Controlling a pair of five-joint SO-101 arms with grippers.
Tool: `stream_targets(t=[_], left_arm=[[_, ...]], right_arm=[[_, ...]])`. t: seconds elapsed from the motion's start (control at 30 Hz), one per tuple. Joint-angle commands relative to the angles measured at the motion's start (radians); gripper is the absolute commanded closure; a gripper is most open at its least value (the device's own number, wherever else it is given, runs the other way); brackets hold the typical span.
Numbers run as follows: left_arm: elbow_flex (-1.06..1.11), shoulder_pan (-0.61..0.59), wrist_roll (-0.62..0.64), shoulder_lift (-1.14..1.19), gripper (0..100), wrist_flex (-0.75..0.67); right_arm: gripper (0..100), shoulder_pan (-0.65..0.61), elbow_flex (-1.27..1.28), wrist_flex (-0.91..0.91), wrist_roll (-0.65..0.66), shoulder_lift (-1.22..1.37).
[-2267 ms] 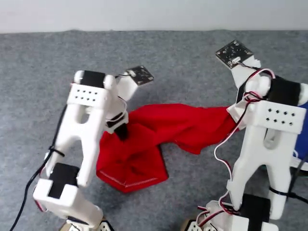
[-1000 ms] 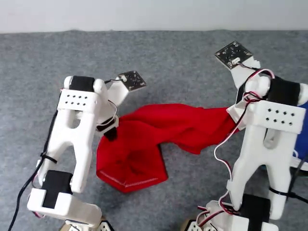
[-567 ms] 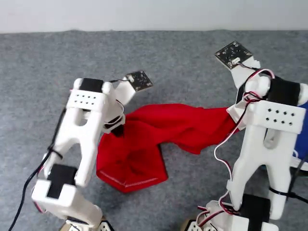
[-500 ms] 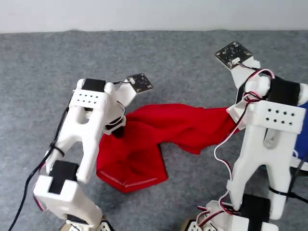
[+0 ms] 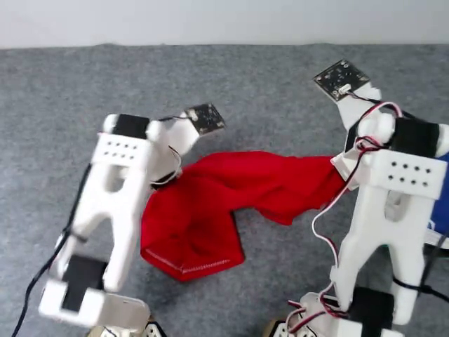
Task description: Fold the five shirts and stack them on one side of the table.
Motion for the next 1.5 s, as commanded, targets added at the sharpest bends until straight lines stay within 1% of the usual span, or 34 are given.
stream_targets(t=[0.0,0.13,0.27,0.33,0.37,0.47,0.57,0.7,0.77,0.93,1.03,1.13,1.27,1.47], left_arm=[[-0.013,-0.057,-0.005,-0.207,99,0.003],[-0.053,-0.143,0.011,-0.347,99,-0.038],[-0.143,-0.233,0.121,-0.439,99,-0.137],[-0.182,-0.244,0.124,-0.448,99,-0.141],[-0.194,-0.236,0.123,-0.448,98,-0.117],[-0.183,-0.160,0.081,-0.445,98,-0.015],[-0.114,-0.051,0.077,-0.445,98,0.048],[0.048,0.094,0.083,-0.410,98,0.060],[0.111,0.155,0.117,-0.373,98,0.060],[0.180,0.273,0.170,-0.264,92,0.054],[0.189,0.311,0.192,-0.173,89,0.052],[0.185,0.315,0.204,-0.068,85,0.051],[0.185,0.315,0.204,0.021,84,0.009],[0.186,0.321,0.204,0.084,84,-0.054]], right_arm=[[98.8,0.010,-0.083,0.038,0.000,-0.065],[98.8,0.010,-0.178,0.038,0.000,-0.090],[98.8,0.010,-0.327,0.036,0.000,-0.094],[98.8,0.007,-0.379,0.036,0.005,-0.091],[98.8,-0.007,-0.382,0.036,0.008,-0.091],[98.8,-0.039,-0.356,0.038,0.006,-0.091],[98.8,-0.081,-0.316,0.038,0.003,-0.090],[98.8,-0.113,-0.209,0.038,0.002,-0.090],[98.8,-0.114,-0.144,0.025,0.002,-0.088],[98.8,-0.104,-0.025,-0.042,0.003,-0.090],[98.8,-0.104,0.011,-0.071,0.003,-0.090],[98.8,-0.105,0.038,-0.085,0.003,-0.090],[98.8,-0.105,0.057,-0.090,0.002,-0.090],[98.8,-0.104,0.057,-0.090,0.002,-0.090]])
